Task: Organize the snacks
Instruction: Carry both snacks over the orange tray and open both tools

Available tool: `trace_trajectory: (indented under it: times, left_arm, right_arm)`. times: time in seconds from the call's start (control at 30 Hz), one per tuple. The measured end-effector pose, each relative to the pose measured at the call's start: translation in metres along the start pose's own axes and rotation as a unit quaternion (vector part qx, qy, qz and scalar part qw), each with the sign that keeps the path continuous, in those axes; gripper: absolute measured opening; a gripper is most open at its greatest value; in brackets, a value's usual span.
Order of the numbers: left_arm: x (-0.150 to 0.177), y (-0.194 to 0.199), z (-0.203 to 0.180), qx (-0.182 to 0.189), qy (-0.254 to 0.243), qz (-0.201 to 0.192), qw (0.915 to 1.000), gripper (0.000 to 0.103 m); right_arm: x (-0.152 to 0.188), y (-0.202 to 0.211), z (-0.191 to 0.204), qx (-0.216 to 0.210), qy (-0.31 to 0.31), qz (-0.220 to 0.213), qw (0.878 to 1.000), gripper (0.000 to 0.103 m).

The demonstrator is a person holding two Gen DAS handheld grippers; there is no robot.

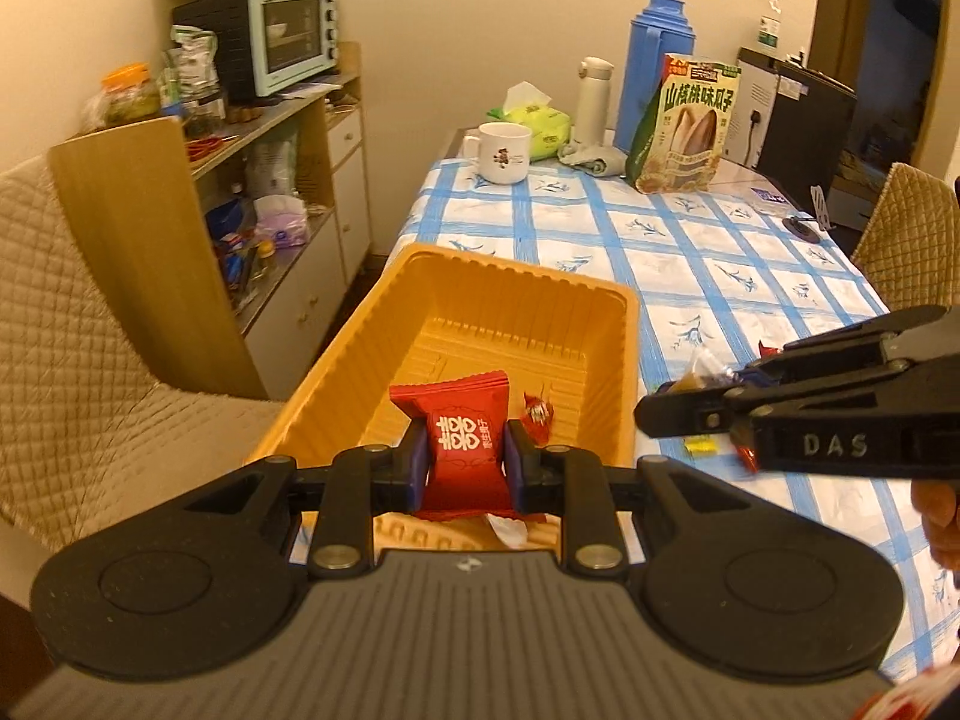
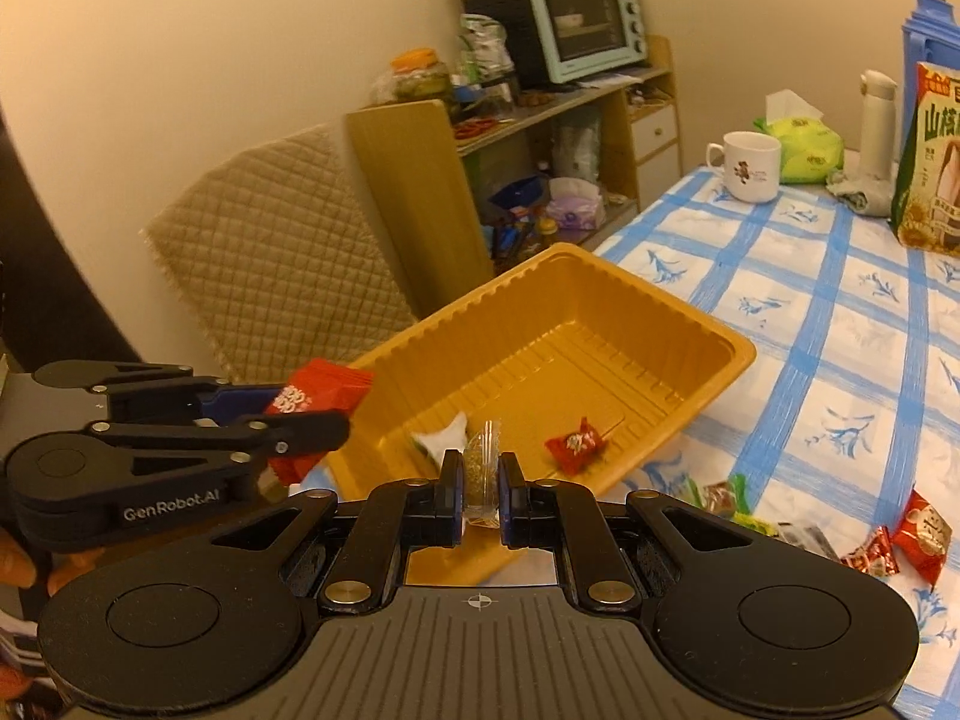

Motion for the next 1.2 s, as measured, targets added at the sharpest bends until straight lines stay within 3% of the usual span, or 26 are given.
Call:
trace_trajectory:
  times: [0.5, 0.9, 1.2]
  left_arm:
    - [-0.039, -0.077, 0.020, 0.051, -0.049, 0.036, 0.9968, 0.023]
    - [-0.046, -0.120, 0.014, 0.075, -0.075, 0.061, 0.9925, 0.023]
    - [-0.050, -0.128, 0.012, 0.086, -0.080, 0.062, 0.9912, 0.026]
  right_arm:
    - [-0.019, -0.060, -0.028, 0.070, -0.073, 0.017, 0.995, 0.011]
    - [-0.024, -0.073, -0.050, 0.102, -0.106, 0.022, 0.989, 0.011]
    - [-0.027, -0.074, -0.056, 0.108, -0.119, 0.022, 0.987, 0.011]
Point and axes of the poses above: each gripper's, at about its wrist camera, not at the fingertips, and y roughly against the way its jaws point, z to its left, x to its underside, the point moved 7 cm from there along -y, roughly the way its jaws point, and after that the axes turned 5 degrees about y, right-handed, at the moved point
